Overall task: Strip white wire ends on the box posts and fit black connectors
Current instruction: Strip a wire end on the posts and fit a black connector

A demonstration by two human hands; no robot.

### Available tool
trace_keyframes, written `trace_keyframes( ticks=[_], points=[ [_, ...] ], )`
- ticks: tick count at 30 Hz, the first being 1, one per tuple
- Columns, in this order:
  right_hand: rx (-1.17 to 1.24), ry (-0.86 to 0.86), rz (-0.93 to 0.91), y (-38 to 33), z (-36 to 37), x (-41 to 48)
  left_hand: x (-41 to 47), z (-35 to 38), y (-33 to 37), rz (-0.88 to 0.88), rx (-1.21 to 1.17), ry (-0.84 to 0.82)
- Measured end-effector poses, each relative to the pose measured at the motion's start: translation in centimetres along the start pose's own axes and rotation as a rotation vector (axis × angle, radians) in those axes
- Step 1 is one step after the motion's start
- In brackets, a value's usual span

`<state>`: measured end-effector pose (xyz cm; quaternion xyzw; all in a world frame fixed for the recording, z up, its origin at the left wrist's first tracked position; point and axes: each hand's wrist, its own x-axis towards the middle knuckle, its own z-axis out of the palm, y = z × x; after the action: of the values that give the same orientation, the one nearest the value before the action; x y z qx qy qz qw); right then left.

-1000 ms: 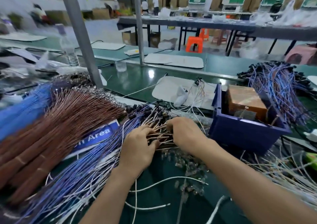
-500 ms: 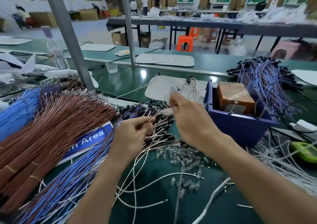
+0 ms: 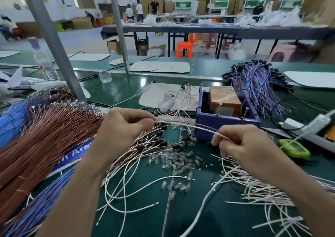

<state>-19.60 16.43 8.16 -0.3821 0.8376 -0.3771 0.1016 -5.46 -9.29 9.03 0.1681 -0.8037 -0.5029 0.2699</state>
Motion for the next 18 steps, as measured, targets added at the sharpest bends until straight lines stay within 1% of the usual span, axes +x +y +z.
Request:
trace_keyframes(
  ticks=[2, 4, 5, 6, 8, 10, 12, 14, 16, 17, 18],
  points=[
    [0.198, -0.054, 0.016, 0.4, -0.8, -0.8, -0.1, 1.9, 1.4, 0.088, 0.061, -0.106],
    [0.412, -0.018, 0.033, 0.6, -1.7, -1.3, -0.1, 4.3, 2.5, 0.168, 0.126, -0.161],
    [0.442, 0.014, 0.025, 0.6, -2.3, -1.5, -0.2, 5.7, 2.8, 0.203, 0.135, -0.166],
    [0.413, 0.049, 0.008, 0.7, -3.0, -1.7, -0.2, 7.0, 3.0, 0.227, 0.128, -0.171],
    [0.215, 0.131, -0.037, 1.2, -4.4, -2.3, -0.4, 9.6, 3.0, 0.228, 0.104, -0.209],
    [-0.028, 0.207, -0.049, 1.9, -5.7, -2.9, -0.6, 12.0, 2.7, 0.164, 0.063, -0.282],
    [-0.198, 0.296, -0.016, 3.0, -6.6, -3.4, -0.8, 13.6, 1.8, 0.060, 0.050, -0.328],
    [-0.262, 0.410, 0.045, 4.5, -7.4, -3.8, -1.1, 13.9, 0.4, -0.014, 0.062, -0.320],
    [-0.264, 0.507, 0.106, 6.0, -8.3, -4.4, -1.2, 13.1, -1.4, -0.083, 0.019, -0.298],
    [-0.259, 0.531, 0.136, 6.8, -8.6, -4.6, -1.2, 12.4, -2.1, -0.142, -0.025, -0.276],
    [-0.252, 0.537, 0.162, 7.4, -8.7, -4.9, -1.1, 11.6, -2.8, -0.207, -0.128, -0.244]
  ],
)
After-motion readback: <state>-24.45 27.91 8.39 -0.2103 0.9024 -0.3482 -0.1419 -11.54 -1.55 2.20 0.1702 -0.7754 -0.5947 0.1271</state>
